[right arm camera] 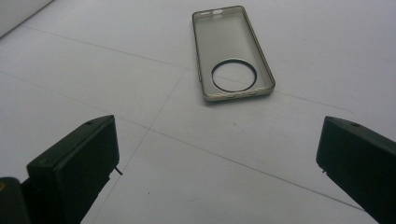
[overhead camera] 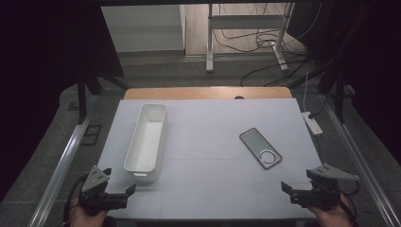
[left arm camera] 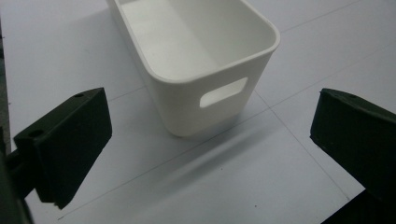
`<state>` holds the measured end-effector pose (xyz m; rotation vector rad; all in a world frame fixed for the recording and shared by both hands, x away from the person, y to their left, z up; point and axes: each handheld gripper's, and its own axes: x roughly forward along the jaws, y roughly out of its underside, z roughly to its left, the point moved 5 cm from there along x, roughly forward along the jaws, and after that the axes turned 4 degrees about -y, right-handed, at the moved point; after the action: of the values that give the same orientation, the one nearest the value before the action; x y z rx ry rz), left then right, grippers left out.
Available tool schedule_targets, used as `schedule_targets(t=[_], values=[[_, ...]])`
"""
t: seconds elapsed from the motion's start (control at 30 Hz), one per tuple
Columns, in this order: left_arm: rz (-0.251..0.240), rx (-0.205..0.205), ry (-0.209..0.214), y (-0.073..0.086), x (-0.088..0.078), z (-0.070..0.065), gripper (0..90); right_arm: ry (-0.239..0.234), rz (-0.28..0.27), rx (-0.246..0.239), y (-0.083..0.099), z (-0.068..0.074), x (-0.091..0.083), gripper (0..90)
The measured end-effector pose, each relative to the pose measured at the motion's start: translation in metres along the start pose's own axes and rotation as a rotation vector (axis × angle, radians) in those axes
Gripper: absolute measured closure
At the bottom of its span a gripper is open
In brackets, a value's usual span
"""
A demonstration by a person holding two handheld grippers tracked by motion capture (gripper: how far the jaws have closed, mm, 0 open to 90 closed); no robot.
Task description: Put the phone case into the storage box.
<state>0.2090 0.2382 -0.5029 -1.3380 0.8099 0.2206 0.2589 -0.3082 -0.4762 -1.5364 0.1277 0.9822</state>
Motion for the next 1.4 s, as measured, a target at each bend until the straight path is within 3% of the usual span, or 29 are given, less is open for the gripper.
schedule_targets(t=[0.5, 0.83, 1.4], values=[[-0.022, -0.041, 0.049, 0.001, -0.003, 0.003, 0.0, -0.018, 0.021, 0.027, -0.001, -0.002, 0.003, 0.0], [-0.024, -0.025, 0.057, 0.002, -0.004, 0.002, 0.1, -0.039, 0.04, 0.022, -0.001, -0.001, 0.006, 0.0], [-0.023, -0.019, 0.057, 0.002, -0.004, 0.002, 0.3, -0.05, 0.06, -0.036, -0.011, -0.002, 0.02, 0.0]])
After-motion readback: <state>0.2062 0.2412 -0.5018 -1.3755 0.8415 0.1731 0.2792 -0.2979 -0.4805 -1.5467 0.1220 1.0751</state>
